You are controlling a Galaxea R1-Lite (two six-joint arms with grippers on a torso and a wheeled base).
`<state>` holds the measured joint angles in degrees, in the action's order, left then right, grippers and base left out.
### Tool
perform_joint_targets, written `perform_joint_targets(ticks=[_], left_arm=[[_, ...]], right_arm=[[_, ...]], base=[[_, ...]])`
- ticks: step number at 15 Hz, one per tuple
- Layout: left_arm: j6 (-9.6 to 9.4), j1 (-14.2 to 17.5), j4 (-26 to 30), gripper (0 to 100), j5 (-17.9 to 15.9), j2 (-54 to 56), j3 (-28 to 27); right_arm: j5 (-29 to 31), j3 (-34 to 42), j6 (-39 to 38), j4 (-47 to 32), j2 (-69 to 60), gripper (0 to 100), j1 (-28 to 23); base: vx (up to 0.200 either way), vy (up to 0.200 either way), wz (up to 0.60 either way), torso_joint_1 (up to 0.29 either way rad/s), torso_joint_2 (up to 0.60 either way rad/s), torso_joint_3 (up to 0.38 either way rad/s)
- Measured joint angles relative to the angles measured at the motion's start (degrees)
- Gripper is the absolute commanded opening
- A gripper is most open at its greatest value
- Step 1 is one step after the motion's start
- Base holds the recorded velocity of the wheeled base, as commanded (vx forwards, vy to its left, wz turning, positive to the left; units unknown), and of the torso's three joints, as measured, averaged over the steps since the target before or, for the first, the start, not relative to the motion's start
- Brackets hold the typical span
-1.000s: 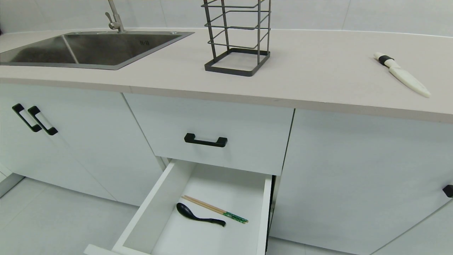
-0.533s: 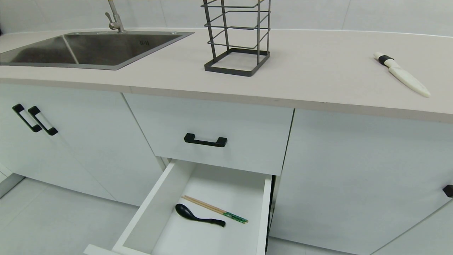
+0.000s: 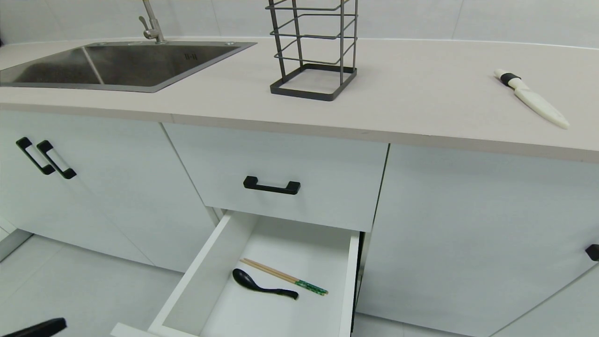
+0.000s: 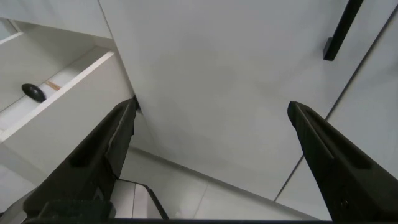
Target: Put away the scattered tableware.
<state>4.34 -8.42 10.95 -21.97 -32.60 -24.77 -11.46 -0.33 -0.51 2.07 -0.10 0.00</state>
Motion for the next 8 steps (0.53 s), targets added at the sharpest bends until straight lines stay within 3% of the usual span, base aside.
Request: perform_joint_targets(ticks=[3, 8], left_arm=[[-0.10, -6.12, 7.14, 100, 1.67, -9.85, -0.66], [-1.41, -8.83, 9.33, 100, 3.90, -17.51, -1.63]], right_arm=[[0.02, 0.04, -0.02, 0.06, -0.06, 100, 0.00], [0.13, 0.22, -0.02, 0.79, -0.06, 100, 0.00]], base=[[0.000, 0.000, 0.00, 0.000, 0.00, 0.000], [0.000, 0.000, 0.00, 0.000, 0.00, 0.000]])
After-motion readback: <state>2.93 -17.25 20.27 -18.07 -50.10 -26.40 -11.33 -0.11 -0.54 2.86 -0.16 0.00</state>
